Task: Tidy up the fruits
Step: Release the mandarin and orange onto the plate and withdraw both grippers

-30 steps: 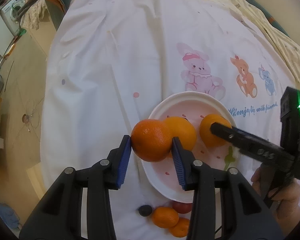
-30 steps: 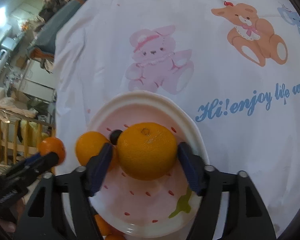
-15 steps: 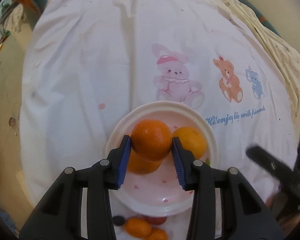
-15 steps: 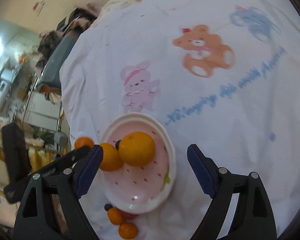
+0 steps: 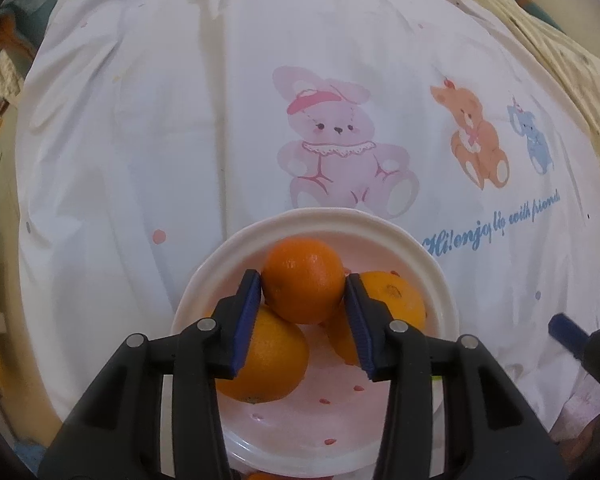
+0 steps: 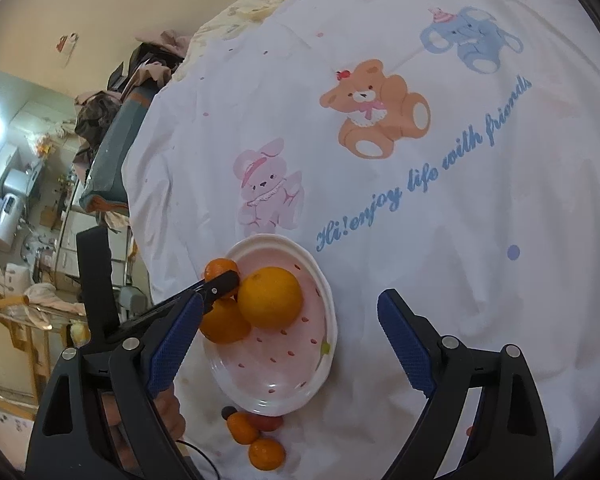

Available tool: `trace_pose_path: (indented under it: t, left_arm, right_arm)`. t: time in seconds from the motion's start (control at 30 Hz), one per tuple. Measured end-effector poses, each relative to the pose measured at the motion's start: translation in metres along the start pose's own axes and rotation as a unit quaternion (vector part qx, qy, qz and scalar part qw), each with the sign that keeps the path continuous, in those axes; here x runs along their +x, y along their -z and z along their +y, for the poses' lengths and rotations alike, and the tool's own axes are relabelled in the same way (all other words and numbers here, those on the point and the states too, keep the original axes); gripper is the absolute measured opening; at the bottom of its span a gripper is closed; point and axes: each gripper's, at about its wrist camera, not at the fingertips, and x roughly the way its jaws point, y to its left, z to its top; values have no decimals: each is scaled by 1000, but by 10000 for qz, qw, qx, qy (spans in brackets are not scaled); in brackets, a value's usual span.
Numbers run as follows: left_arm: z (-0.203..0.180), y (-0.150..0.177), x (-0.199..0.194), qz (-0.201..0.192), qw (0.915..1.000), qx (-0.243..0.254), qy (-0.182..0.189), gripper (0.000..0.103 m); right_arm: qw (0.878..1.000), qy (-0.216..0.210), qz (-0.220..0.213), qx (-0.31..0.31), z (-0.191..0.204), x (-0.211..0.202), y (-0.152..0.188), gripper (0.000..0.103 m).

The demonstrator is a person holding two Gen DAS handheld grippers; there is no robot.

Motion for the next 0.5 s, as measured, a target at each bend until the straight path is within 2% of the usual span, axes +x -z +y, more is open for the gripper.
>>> trace_pose_path:
  t: [0.03, 0.07, 0.13, 0.3, 0.5]
  left_arm:
    - [-1, 0, 0, -4, 10000, 34, -23, 54]
    - [-2, 1, -2, 1, 10000, 70, -52, 74]
    - [-1, 1, -4, -56, 10000, 31, -26, 90]
    - [-2, 5, -11, -65, 9999, 36, -88, 90]
    - [0, 15, -39, -405, 9989, 57, -210, 90]
  right_arm:
    - [10000, 17, 6, -28, 1, 0, 0, 91]
    - [10000, 28, 22, -49, 3, -1, 1, 91]
    - [10000, -22, 10, -53, 4, -3, 1, 91]
    - [9999, 1, -54, -157, 9, -7, 1, 91]
    - [9998, 15, -90, -200, 10, -10, 2, 91]
